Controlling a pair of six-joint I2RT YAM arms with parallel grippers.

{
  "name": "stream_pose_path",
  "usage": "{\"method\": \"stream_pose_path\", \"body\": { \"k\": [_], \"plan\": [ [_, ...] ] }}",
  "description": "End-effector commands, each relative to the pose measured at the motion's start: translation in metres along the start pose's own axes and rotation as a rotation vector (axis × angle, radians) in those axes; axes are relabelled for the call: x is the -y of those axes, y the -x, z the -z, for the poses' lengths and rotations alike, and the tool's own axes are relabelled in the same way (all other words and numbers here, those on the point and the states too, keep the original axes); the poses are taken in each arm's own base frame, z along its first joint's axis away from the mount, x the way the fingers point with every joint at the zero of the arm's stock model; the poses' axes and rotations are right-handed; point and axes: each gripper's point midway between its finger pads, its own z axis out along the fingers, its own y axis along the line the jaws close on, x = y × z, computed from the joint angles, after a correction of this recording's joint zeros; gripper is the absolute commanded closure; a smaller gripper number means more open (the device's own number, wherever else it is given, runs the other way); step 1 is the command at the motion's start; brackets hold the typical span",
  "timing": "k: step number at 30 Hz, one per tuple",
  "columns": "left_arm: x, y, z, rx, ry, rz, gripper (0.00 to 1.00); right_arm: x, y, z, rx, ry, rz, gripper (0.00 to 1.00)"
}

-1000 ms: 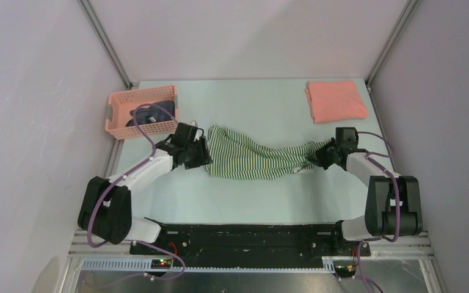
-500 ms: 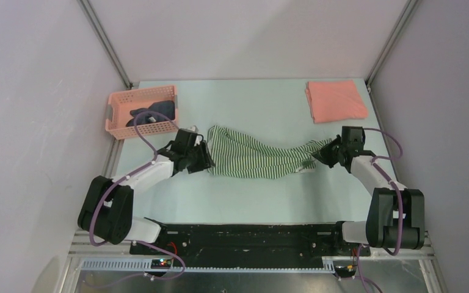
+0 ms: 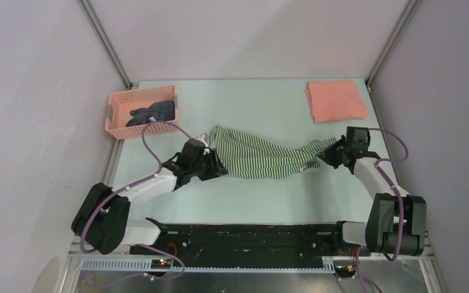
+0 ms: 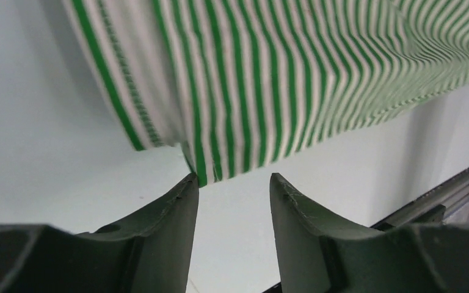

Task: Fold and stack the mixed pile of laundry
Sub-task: Flatten out the tank top at the center of the board.

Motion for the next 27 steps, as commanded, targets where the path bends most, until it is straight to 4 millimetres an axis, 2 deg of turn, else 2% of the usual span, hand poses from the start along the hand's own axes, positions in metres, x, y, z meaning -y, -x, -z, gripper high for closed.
{"method": "stream_pose_path", "body": {
  "k": [1,10,17,25,27],
  "plan": [
    [0.024,0.014,0.007,0.103,-0.047,0.018,0.5,-0.002,0.003,0.003,0.014,0.006,0.022,0.97],
    [0.011,0.005,-0.001,0.094,0.032,0.009,0.54,-0.004,0.004,0.008,0.018,0.019,0.023,0.97],
    [0.011,0.004,-0.004,0.105,0.056,-0.042,0.53,-0.003,0.004,0.008,0.017,0.018,0.022,0.97],
    [0.001,-0.005,-0.011,0.079,0.098,-0.038,0.55,-0.003,0.004,0.009,0.019,0.016,0.024,0.98],
    [0.002,-0.005,-0.011,0.082,0.1,-0.042,0.58,-0.002,0.004,0.009,0.017,0.013,0.024,0.97]
  ]
}}
